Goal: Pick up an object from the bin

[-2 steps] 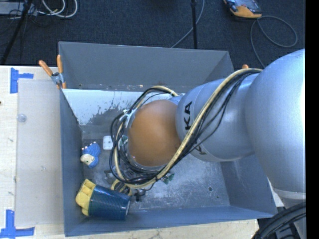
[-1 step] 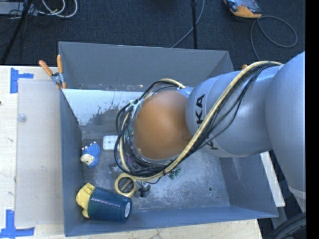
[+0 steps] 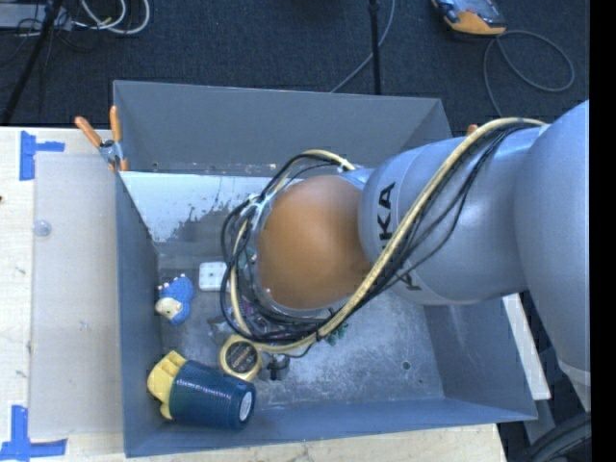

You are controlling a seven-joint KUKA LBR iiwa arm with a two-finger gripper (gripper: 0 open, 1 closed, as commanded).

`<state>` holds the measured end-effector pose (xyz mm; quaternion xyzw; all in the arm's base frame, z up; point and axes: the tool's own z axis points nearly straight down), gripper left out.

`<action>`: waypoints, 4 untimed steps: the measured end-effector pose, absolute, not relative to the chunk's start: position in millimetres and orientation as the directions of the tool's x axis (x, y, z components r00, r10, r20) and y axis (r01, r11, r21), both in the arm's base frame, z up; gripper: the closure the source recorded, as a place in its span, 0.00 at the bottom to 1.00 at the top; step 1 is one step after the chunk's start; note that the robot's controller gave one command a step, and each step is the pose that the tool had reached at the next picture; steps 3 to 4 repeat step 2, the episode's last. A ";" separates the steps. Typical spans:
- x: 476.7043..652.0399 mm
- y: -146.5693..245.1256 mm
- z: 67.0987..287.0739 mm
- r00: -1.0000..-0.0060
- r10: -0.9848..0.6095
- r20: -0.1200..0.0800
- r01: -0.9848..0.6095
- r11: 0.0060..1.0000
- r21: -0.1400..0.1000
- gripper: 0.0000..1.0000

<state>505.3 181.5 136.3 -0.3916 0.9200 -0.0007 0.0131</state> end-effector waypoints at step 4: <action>516.3 181.8 194.5 -0.717 -0.697 -0.023 -0.697 0.717 -0.009 1.00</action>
Offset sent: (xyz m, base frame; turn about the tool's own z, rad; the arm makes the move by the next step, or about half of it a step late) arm 0.0141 -0.0015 0.0626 0.0381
